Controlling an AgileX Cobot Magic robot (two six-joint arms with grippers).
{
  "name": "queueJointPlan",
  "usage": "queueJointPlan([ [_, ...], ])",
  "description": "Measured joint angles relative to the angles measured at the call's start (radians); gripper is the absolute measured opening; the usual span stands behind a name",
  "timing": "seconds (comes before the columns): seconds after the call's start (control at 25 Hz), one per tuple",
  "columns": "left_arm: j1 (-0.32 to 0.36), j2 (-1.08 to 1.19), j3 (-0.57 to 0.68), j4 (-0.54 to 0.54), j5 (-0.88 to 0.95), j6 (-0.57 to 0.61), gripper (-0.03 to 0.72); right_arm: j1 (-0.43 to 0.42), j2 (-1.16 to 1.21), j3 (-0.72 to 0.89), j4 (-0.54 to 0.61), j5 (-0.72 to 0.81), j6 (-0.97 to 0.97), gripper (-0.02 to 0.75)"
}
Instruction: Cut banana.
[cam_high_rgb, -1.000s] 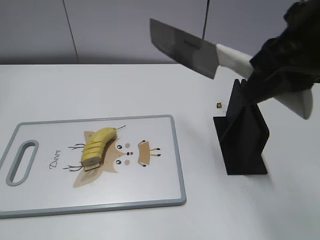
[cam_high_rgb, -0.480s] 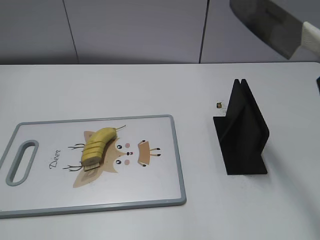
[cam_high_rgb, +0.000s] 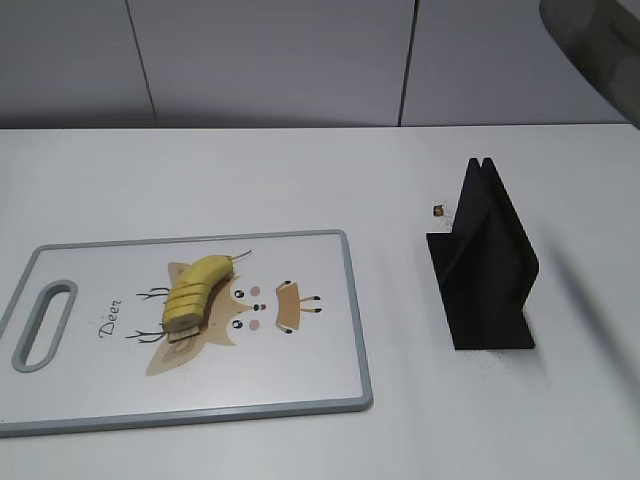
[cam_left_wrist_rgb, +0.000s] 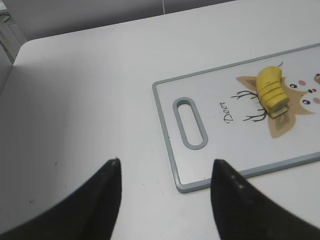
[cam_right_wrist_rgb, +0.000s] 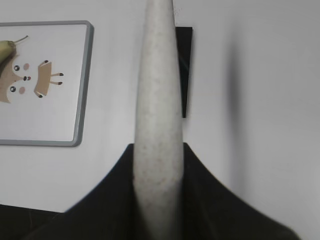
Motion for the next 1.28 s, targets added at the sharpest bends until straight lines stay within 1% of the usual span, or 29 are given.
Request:
queueJointPlan([
  [0.28, 0.000, 0.000, 0.009, -0.002, 0.000, 0.015, 0.552, 0.000, 0.035, 0.043, -0.004, -0.057, 0.011, 0.161],
  [0.48, 0.000, 0.000, 0.009, -0.002, 0.000, 0.017, 0.551, 0.000, 0.136, 0.043, -0.012, -0.154, 0.013, 0.161],
  [0.56, 0.000, 0.000, 0.009, -0.002, 0.000, 0.018, 0.551, 0.000, 0.185, 0.043, -0.034, -0.180, 0.034, 0.161],
  [0.68, 0.000, 0.000, 0.009, -0.002, 0.000, 0.018, 0.551, 0.000, 0.258, 0.043, -0.093, -0.187, 0.091, 0.161],
  [0.76, 0.000, 0.000, 0.009, -0.003, 0.000, 0.018, 0.551, 0.000, 0.302, 0.044, -0.113, -0.199, 0.106, 0.161],
  [0.96, 0.000, 0.000, 0.009, -0.003, -0.001, 0.018, 0.550, 0.000, 0.388, 0.044, -0.126, -0.251, 0.122, 0.161],
  [1.28, 0.000, 0.000, 0.009, -0.003, -0.001, 0.018, 0.545, 0.000, 0.486, 0.044, -0.141, -0.268, 0.169, 0.161],
])
